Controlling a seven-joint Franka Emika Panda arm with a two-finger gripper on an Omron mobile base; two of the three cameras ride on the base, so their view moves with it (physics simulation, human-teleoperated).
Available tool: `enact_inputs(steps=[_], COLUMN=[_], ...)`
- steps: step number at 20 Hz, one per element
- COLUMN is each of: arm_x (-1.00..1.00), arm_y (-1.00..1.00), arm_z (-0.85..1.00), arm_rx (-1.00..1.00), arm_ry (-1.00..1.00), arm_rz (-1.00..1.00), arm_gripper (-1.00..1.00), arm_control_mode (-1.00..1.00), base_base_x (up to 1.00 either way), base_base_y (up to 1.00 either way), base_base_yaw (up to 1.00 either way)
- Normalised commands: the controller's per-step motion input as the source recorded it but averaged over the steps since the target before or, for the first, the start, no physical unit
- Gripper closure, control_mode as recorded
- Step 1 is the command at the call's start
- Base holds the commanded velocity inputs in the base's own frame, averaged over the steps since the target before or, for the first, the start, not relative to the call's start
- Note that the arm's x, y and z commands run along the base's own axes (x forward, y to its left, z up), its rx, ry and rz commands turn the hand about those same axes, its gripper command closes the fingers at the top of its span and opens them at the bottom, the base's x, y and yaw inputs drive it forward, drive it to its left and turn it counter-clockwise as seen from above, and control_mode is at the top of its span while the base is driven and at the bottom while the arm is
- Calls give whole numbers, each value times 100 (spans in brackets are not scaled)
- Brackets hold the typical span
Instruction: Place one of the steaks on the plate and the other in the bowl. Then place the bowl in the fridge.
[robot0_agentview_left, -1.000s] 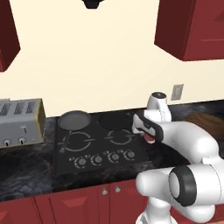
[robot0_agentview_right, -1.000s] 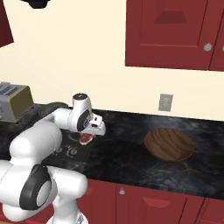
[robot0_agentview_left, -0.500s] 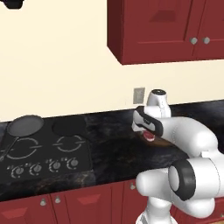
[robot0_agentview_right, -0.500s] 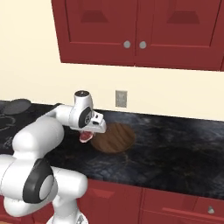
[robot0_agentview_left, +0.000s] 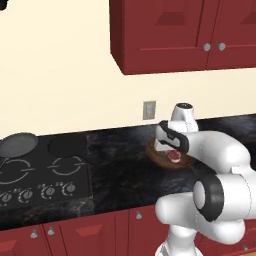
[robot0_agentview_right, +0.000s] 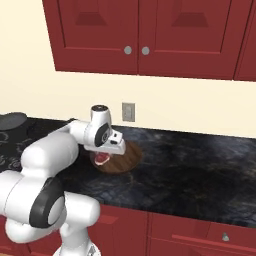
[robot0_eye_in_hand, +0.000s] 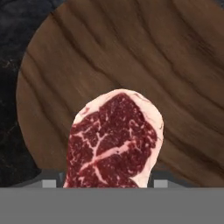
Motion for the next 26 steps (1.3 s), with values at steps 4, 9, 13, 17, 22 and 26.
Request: enact_inputs(steps=[4, 9, 13, 17, 22, 26], arm_x=[38, 10, 26, 24, 10, 0], arm_y=[-21, -17, -17, -11, -22, -6], arm_z=[-17, -28, -36, -39, -19, -3], arm_rx=[0, -4, -6, -4, 0, 0], arm_ry=[4, 4, 2, 3, 4, 0], arm_rz=[-1, 0, 0, 0, 0, 0], arm_gripper=[100, 100, 100, 100, 100, -100], arm_control_mode=[-100, -100, -100, -100, -100, -100], base_base_x=[0, 0, 0, 0, 0, 0], base_base_y=[0, 0, 0, 0, 0, 0], base_base_yaw=[0, 0, 0, 0, 0, 0])
